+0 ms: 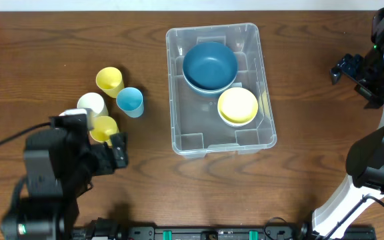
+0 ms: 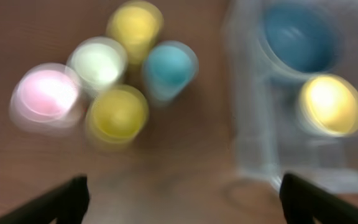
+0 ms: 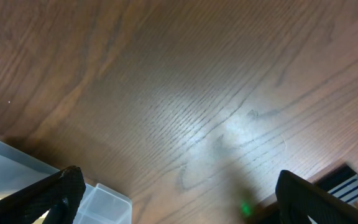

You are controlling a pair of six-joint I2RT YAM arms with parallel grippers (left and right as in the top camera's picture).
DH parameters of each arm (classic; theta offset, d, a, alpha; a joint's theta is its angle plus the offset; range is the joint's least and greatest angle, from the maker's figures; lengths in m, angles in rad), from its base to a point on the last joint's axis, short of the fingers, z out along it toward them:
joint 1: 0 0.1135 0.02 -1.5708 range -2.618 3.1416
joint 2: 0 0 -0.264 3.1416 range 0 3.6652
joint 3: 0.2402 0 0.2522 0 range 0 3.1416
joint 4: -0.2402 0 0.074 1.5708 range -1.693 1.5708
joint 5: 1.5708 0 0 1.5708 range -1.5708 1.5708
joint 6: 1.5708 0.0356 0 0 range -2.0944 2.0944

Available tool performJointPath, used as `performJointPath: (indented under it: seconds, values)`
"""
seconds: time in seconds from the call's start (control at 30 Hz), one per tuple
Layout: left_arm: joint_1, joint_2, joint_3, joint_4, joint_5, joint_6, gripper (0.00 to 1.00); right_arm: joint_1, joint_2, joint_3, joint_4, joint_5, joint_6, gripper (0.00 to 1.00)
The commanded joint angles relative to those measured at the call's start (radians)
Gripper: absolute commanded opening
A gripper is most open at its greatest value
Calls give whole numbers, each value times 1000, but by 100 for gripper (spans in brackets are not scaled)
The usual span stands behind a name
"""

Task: Pack container
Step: 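Move the left gripper to the yellow cup and grasp it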

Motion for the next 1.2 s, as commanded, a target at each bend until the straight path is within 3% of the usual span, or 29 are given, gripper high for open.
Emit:
performJointPath:
  seconds: [0.0,0.1,0.3,1.17]
  values:
    - [4,166,125,-97,-167,-122,98,-5,-12,1,-1,10,13,99]
    - [5,260,153,-130,-63,-122,98,-6,-12,1,-1,10,13,99]
    - [2,404,151,-143,-11,-87,98,-5,-12,1,-1,10,13,99]
    - [0,955,143,-21,-63,-24,98,-5,-12,1,-1,10,13,99]
